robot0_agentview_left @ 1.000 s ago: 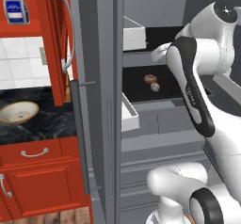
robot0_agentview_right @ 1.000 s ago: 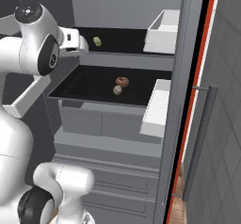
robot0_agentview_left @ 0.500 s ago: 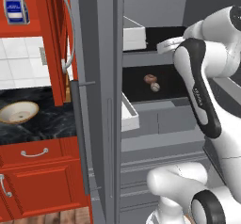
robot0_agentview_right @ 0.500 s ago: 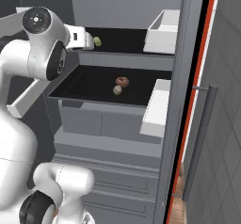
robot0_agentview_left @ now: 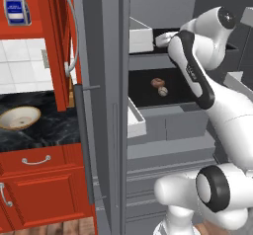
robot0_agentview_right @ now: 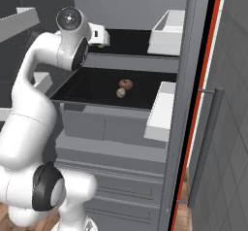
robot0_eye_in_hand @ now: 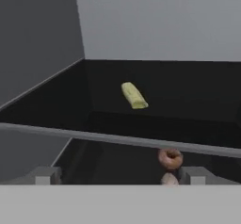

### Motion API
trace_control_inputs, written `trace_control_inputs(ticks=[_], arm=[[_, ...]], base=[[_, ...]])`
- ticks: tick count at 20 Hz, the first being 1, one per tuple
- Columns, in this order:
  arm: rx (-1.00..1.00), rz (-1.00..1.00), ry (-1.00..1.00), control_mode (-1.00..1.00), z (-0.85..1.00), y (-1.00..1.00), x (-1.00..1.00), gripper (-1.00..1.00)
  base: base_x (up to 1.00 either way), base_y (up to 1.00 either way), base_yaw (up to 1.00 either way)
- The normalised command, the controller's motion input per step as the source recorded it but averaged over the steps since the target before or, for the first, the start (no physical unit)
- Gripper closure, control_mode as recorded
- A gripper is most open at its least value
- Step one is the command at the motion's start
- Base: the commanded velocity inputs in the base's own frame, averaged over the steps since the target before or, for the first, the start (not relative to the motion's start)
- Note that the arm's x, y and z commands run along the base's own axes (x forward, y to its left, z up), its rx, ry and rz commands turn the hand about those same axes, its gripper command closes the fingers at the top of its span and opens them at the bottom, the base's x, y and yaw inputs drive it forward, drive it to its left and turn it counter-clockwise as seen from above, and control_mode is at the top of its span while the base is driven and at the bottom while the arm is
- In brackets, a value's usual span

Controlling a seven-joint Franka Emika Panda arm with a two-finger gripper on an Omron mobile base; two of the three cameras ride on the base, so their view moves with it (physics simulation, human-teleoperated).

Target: Pick the egg and butter from the fridge and place them by the bowl for mixing.

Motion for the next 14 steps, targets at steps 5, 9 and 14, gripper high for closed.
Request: trace_control_inputs(ticks=[5,9,14], arm=[[0.00,0.01,0.15,-1.00,0.00,0.00,0.74,-1.00],[0.00,0.00,0.12,-1.00,0.00,0.00,0.67,-1.00],[0.00,0.00,0.00,-1.00,0.00,0.00,0.58,-1.00]], base=[[0.00,0.00,0.00],[0.00,0.00,0.00],[0.00,0.00,0.00]])
